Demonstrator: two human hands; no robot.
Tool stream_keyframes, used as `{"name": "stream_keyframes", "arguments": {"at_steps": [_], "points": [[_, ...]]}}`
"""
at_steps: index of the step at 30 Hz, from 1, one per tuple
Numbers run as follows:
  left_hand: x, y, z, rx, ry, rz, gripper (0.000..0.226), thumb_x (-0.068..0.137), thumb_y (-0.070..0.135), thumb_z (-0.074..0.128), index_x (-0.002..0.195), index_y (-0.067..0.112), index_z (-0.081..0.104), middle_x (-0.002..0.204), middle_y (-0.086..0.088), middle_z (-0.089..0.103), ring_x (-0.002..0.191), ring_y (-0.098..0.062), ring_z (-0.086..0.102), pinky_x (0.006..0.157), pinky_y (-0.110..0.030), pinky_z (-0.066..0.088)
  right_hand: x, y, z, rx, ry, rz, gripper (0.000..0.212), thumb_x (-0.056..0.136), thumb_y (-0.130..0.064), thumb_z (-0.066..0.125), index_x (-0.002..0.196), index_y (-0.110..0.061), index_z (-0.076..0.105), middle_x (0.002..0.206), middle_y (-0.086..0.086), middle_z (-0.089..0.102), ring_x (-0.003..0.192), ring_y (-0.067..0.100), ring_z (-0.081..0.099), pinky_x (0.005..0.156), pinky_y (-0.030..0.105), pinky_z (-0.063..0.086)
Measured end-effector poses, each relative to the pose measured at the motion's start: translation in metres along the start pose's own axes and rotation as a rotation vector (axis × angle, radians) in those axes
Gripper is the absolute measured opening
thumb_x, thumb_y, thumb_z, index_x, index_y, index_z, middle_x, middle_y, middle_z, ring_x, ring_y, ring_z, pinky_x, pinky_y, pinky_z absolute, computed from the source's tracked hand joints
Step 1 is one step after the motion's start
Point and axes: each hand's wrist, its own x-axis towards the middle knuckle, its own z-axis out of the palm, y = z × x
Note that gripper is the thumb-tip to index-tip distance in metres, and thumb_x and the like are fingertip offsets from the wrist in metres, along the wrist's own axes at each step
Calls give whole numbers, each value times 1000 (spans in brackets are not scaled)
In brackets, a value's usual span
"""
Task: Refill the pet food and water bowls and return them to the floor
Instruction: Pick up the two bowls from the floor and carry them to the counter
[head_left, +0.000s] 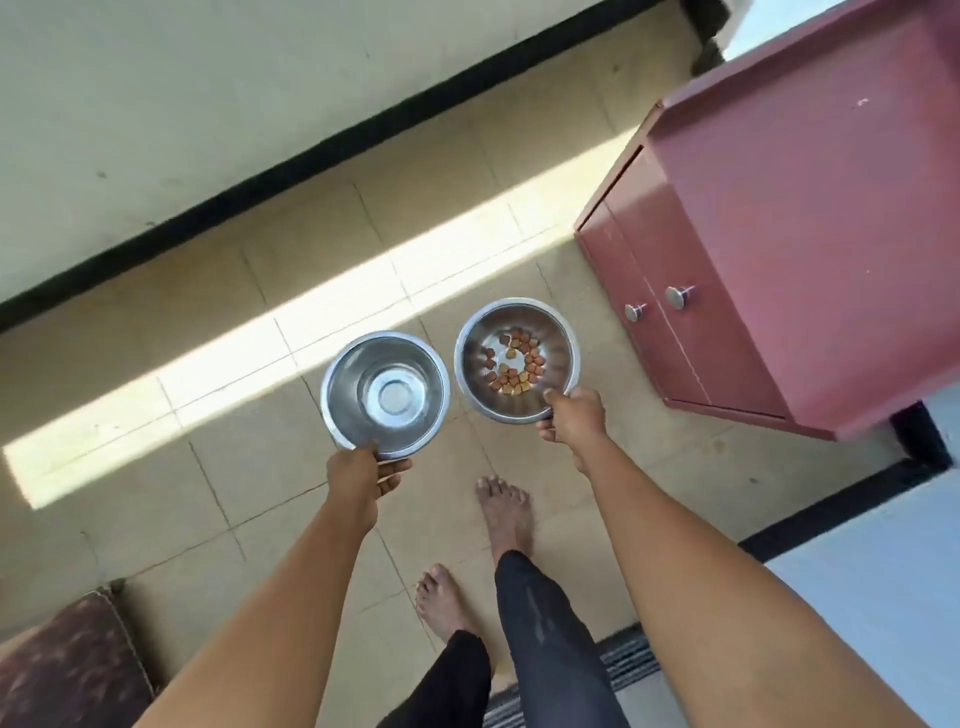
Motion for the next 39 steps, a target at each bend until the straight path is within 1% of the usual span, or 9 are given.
{"name": "stream_keyframes", "arguments": {"at_steps": [8,15,20,23,26,29,33,35,39], "points": [[-183,89,-35,205,-101,184,22,101,3,42,119,1,53,91,-19,71,51,-18,74,55,-29,47,-150,-67,-117,35,68,-96,10,104,-15,63,103,-7,69,69,12,67,45,18,62,41,26,52],[-271,138,-56,448,-227,394,16,103,4,40,109,4,55,88,-18,71,57,-23,74,57,-31,47,-260,-72,-170,185,224,-117,17,104,-12,63,87,-8,66,61,13,66,37,14,60,38,24,52],[-292,144,-71,658,-349,457,15,103,7,41,105,3,55,88,-21,71,68,-31,74,59,-33,50,-321,-16,-164,375,351,-50,16,101,-14,66,106,0,72,70,16,71,43,19,62,42,27,54],[-299,141,-74,812,-422,509,21,103,9,42,111,-1,59,85,-23,73,69,-32,74,62,-34,51,-360,25,-152,506,385,0,15,102,-11,65,106,1,72,75,18,71,46,20,62,42,28,54],[-318,132,-76,945,-460,565,20,101,7,43,109,-2,59,92,-30,74,71,-34,75,63,-34,53,-404,68,-145,633,460,45,12,102,-10,65,104,1,70,77,19,70,47,20,62,41,28,53],[-343,112,-74,1059,-522,620,17,99,6,45,102,-4,59,86,-28,73,65,-33,76,58,-32,52,-445,115,-145,737,506,89,11,103,-10,64,104,-1,68,80,20,72,50,21,64,40,26,51],[-381,76,-60,1190,-655,665,16,98,7,47,93,-2,60,76,-23,69,64,-32,73,57,-30,49,-495,172,-155,847,603,110,8,103,-8,61,102,-2,67,71,14,68,48,18,61,38,23,49],[-399,53,-51,1246,-709,686,17,97,6,46,92,-2,60,77,-24,69,64,-31,72,58,-30,49,-519,199,-161,897,664,125,9,103,-8,61,98,-3,66,71,13,68,49,18,62,41,25,51],[-435,0,-35,1360,-801,728,19,98,6,46,89,-1,61,75,-23,67,60,-30,71,57,-29,47,-553,265,-171,972,769,195,15,102,-12,65,105,3,69,76,16,72,50,19,65,45,28,56]]}}
